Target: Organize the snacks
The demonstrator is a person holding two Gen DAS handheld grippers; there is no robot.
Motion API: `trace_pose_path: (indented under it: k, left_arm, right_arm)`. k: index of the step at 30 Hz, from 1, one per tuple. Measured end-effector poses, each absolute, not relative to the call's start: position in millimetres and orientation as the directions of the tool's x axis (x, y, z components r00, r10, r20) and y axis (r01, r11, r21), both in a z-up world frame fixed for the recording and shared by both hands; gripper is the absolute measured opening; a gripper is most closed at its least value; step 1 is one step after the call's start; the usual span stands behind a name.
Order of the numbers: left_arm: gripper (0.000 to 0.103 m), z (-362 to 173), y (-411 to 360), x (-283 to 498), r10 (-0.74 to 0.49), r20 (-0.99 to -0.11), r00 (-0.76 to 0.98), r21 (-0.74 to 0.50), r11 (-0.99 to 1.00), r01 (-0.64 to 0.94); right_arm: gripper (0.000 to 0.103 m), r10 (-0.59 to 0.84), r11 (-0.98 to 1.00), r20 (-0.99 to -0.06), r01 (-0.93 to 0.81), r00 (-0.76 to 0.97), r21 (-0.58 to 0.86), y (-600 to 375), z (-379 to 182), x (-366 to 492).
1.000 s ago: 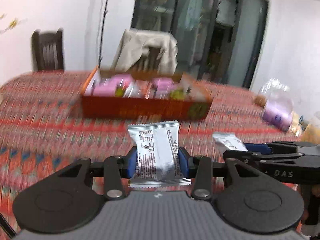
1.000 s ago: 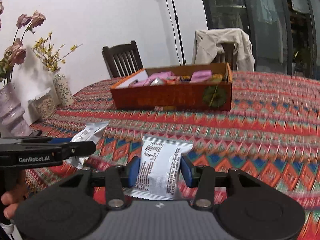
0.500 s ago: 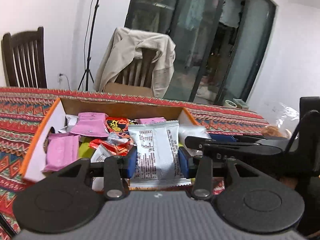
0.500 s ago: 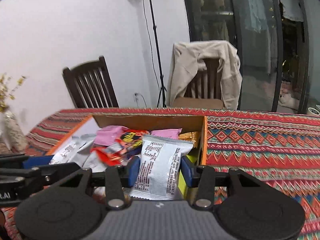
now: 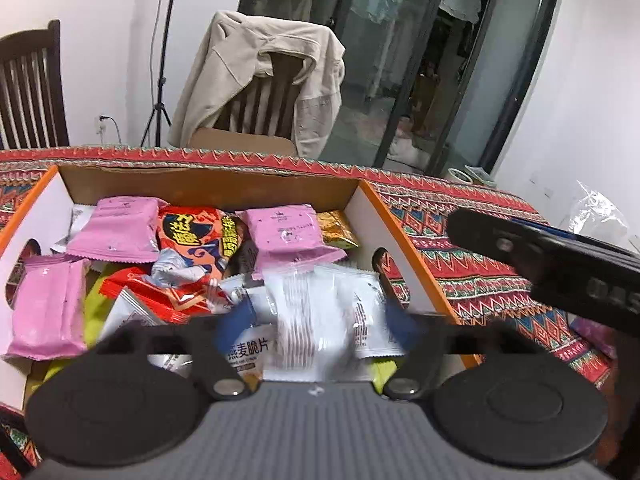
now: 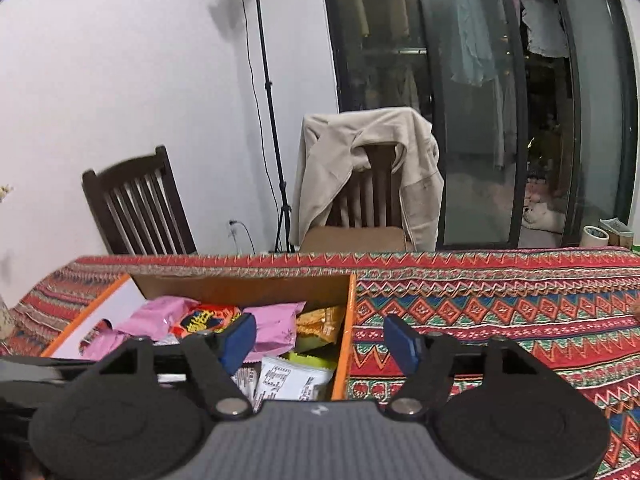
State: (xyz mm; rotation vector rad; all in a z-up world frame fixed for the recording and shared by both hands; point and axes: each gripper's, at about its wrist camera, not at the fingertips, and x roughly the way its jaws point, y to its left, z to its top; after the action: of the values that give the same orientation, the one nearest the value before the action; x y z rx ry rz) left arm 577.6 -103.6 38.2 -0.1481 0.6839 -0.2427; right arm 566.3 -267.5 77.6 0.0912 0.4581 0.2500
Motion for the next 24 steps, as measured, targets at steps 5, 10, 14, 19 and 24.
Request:
trace_pose_path:
  k: [5,10,14,19,24]
  left_arm:
    - [0.091,50,-102,565,-0.285,-0.602,0.746,-0.218,0.957,0.190]
    - [0.091,71,-96,541,-0.258,-0.574,0.778,-0.154,0.966,0.206]
    - [0.091,89,-73,511,-0.207,-0.557,0.804,-0.094,0.978,0.186]
    - [0.095,118,-35,465,-0.099,-0.484,0.869,0.016,0.992,0.122]
    - [0.101,141,-2,414,-0.028,-0.409,0.912,0.063,0.996,0.059]
  right_arm:
    - [0.076,0.259,0.966,-0.424,-0.225,0.868,0.129,-274,84,554]
    - [0.076,0.264,0.964,-0.436,-0.217,0.860,0.157,-277,86,546]
    - [0.076,0.257,0.966,-0.421,-0.225,0.870,0.127,-275,100,526]
    - [0.085,0.262,0.965,-0.406,-0.244,0.875,0.095,-277,123,491]
    - [0.087,0.275,0.956,-0.416,-0.291,0.867,0.026,-268,139,447]
